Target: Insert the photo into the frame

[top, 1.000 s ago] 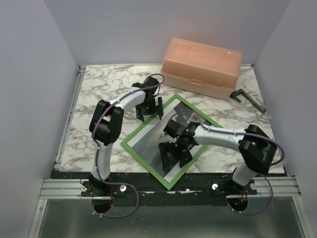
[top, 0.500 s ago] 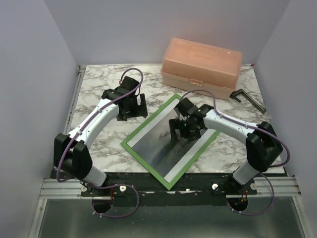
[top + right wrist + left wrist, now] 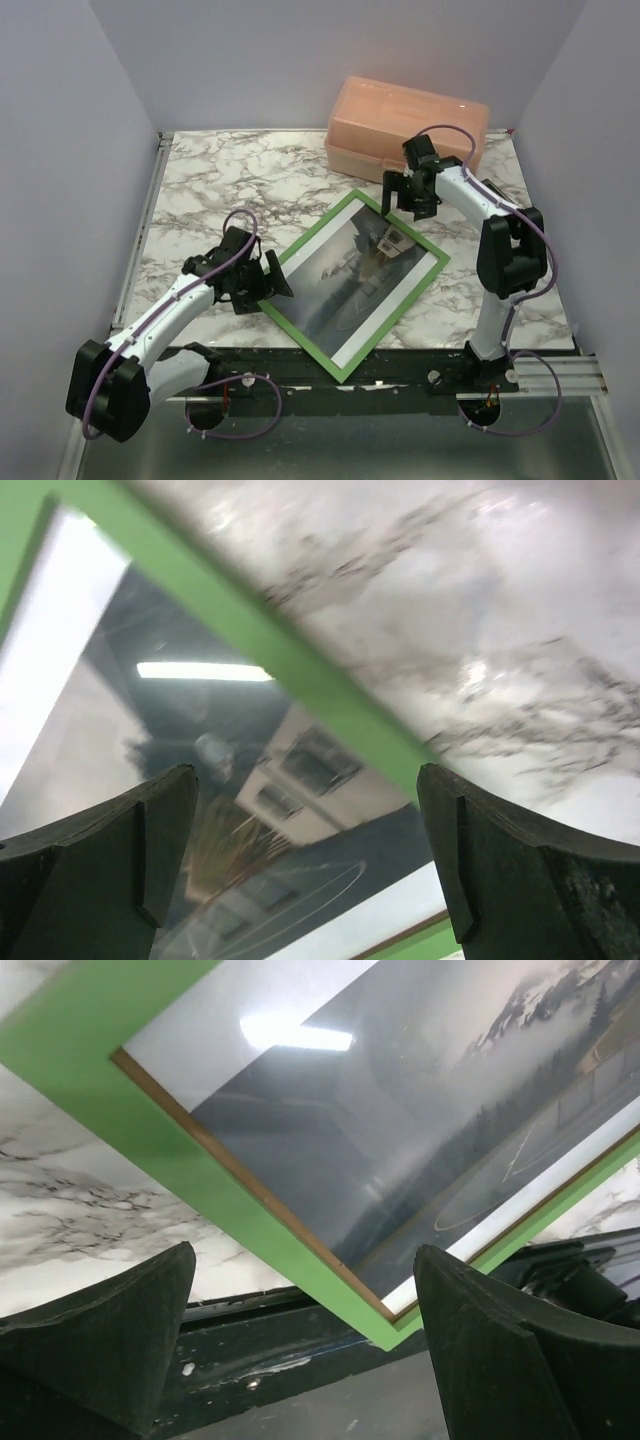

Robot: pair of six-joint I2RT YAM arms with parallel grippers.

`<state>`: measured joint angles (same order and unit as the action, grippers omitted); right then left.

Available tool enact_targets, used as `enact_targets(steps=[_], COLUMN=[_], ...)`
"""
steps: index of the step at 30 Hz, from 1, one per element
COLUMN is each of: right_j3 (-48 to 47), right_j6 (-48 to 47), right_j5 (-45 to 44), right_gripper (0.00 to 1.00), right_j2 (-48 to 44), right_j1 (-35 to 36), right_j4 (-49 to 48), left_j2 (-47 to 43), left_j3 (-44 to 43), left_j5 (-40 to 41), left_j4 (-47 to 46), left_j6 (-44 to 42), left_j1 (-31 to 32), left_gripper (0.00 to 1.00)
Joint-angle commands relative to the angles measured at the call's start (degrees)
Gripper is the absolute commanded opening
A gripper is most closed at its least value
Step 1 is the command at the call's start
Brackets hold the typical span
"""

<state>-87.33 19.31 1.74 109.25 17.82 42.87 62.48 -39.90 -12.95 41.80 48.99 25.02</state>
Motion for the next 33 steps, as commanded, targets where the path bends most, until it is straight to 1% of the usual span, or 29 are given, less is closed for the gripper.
enact_targets(steps=[1, 3, 8, 12, 17, 20, 23, 30, 33], right_j3=[-2.0, -1.1, 1.9, 3.2, 7.5, 11.7, 16.7, 28.2, 31.6], right_j6=[-1.7, -1.5, -1.2, -0.2, 1.4, 2.4, 3.8, 7.3, 8.4], right_j5=[-3.4, -4.8, -4.2, 1.0, 6.3, 9.1, 10.5, 9.7, 9.6], right_gripper=[1.0, 1.0, 1.0, 1.0, 1.0, 1.0, 1.0, 1.0, 1.0], right_j2=[4.5, 5.2, 6.2, 6.7, 4.6, 2.5, -1.0, -11.2, -14.6], right_j1=[-3.6, -4.2, -4.5, -4.9, -4.8, -4.9, -4.8, -5.0, -5.1], right_j4=[-1.3, -2.9, -7.5, -7.9, -9.1, -9.7, -10.4, -11.5, -11.6], left_j2=[-4.8, -5.7, -5.2, -2.3, 2.6, 5.2, 8.4, 18.9, 23.5], left_j3=[7.8, 10.6, 15.3, 16.3, 16.3, 15.1, 12.5, 3.3, -1.4], left_j5=[-4.8, -5.1, -6.1, -6.2, -6.7, -6.6, -6.1, -5.9, -6.0], left_j4=[-7.0, -8.8, -14.7, -18.1, -23.2, -25.0, -24.9, -23.5, -22.6], left_j6=[8.7, 10.8, 13.6, 14.6, 15.3, 14.9, 13.2, 8.2, 6.2], left_j1=[0.2, 0.4, 0.7, 0.9, 0.8, 0.8, 0.6, -0.1, -0.3], left_gripper=[0.92, 0.9, 0.84, 0.81, 0.8, 0.8, 0.8, 0.8, 0.8])
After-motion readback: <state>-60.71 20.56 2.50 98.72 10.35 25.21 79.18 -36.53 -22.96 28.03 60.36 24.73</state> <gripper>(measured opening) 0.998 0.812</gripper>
